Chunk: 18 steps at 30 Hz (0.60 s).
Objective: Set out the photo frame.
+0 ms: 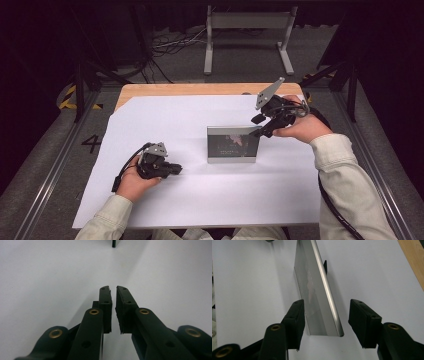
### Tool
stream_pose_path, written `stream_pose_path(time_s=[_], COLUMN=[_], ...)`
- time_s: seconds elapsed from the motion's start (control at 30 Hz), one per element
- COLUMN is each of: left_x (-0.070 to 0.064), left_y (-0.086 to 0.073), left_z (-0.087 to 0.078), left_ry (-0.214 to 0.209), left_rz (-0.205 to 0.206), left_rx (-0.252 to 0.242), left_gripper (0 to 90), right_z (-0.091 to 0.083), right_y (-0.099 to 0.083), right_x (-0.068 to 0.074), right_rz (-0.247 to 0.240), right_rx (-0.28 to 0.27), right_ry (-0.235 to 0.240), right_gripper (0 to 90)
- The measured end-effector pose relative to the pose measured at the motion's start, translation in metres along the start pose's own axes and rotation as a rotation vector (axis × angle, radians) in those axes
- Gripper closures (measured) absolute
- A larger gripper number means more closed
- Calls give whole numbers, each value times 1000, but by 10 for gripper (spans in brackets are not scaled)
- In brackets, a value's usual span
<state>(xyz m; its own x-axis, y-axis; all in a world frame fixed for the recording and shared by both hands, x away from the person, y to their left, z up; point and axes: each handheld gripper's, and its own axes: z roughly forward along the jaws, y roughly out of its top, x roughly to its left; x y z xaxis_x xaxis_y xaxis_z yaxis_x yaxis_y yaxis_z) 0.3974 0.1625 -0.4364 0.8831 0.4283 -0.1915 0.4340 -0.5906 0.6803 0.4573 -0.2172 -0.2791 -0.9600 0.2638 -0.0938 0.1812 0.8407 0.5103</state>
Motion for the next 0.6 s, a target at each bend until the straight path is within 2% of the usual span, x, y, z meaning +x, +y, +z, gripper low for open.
stream_pose_path(time_s=[0.6], left_x=[2], left_y=[4], left_z=[3], left_ry=[-2], left_rz=[0], left_rx=[0], left_gripper=[828], right_z=[-20], right_y=[-38], right_x=[2], right_rz=[71], right_rx=[-34], right_ry=[-55], right_gripper=[461])
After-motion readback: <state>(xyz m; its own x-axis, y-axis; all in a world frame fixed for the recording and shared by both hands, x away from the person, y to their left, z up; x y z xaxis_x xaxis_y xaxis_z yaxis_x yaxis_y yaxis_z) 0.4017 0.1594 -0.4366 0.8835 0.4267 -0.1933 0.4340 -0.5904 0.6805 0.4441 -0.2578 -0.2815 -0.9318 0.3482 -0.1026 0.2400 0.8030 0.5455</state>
